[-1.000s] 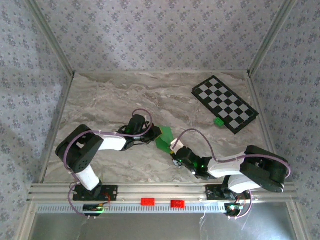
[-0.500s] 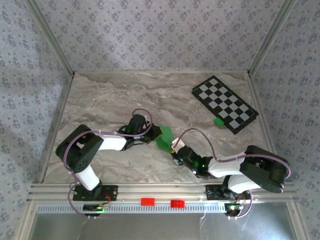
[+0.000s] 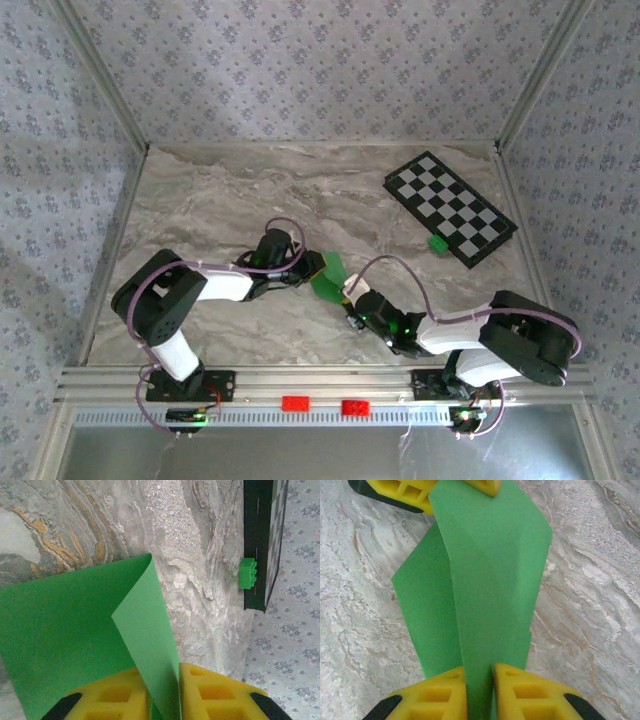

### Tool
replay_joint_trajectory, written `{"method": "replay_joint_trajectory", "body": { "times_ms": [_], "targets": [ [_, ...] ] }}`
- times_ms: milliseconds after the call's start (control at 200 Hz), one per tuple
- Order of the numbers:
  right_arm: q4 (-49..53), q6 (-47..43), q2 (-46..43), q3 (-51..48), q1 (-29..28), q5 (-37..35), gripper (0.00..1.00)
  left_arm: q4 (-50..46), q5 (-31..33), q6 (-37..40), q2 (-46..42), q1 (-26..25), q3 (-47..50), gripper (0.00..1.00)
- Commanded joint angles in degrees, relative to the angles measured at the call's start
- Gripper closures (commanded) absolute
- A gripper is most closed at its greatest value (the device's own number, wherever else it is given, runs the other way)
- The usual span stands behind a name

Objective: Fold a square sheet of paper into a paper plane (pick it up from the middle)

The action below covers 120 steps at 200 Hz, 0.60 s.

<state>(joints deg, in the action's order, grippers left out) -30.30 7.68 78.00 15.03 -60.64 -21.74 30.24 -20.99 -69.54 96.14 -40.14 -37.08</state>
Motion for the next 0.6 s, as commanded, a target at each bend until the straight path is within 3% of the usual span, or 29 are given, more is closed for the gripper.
{"method": "replay_joint_trajectory", "body": {
  "times_ms": [0, 340, 595],
  "targets": [
    [-1.2, 0.0, 0.7, -0.7, 0.3, 0.6, 0.80, 1.9, -1.1, 1.0, -0.9, -0.2, -1.7, 0.77],
    [-2.0, -0.9, 1.8, -0.1, 0.7, 1.2, 0.75, -0.4, -1.4, 2.1, -1.3, -0.2, -3.2, 0.63],
    [-2.9, -1.3, 2.2, -0.3, 1.2, 1.7, 0.74, -1.4, -1.3, 2.3, -1.5, -0.1, -3.2, 0.74]
  ]
}}
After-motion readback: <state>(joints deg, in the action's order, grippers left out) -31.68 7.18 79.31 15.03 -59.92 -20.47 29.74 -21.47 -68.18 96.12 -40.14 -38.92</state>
